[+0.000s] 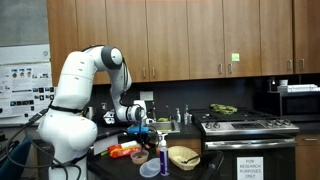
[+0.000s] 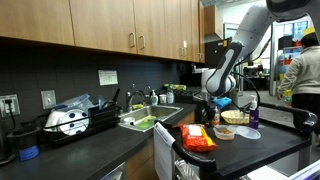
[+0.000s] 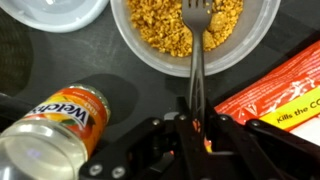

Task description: Scoop one spoon of baked beans with the silver spoon in the clear lunch box upwards and put it back downwards into the clear lunch box

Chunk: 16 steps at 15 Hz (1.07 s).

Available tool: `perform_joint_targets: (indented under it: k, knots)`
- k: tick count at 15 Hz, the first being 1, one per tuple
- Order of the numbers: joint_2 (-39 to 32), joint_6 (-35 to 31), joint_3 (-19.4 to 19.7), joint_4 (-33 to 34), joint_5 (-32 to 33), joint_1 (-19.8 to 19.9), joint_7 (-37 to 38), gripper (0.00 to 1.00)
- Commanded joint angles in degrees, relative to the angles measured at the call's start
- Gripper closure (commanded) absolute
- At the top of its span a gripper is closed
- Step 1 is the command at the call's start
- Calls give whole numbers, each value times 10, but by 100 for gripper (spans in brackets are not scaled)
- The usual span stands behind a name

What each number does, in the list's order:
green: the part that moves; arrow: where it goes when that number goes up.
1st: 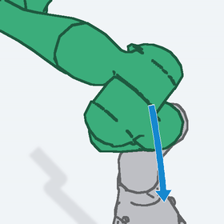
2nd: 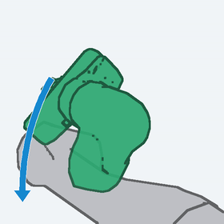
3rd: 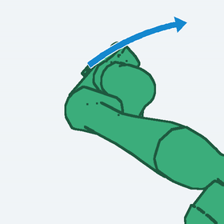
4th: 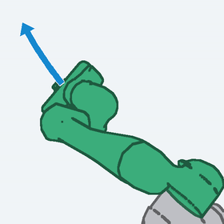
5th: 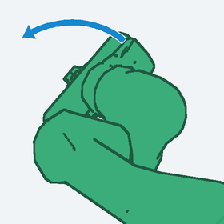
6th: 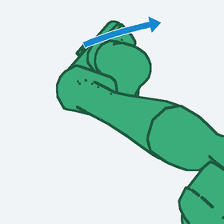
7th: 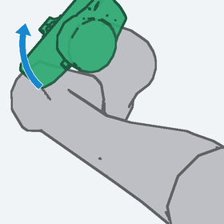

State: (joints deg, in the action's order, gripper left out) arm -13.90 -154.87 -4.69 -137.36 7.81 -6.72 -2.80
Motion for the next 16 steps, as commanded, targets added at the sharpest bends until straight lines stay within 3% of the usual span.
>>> perform_joint_targets:
  k: [1, 11, 16]
  knots:
    - [22, -7, 6, -19, 15, -5, 13, 96]
    - [49, -19, 1, -23, 15, -3, 0, 96]
    - [44, -56, -5, -24, 10, -1, -16, 96]
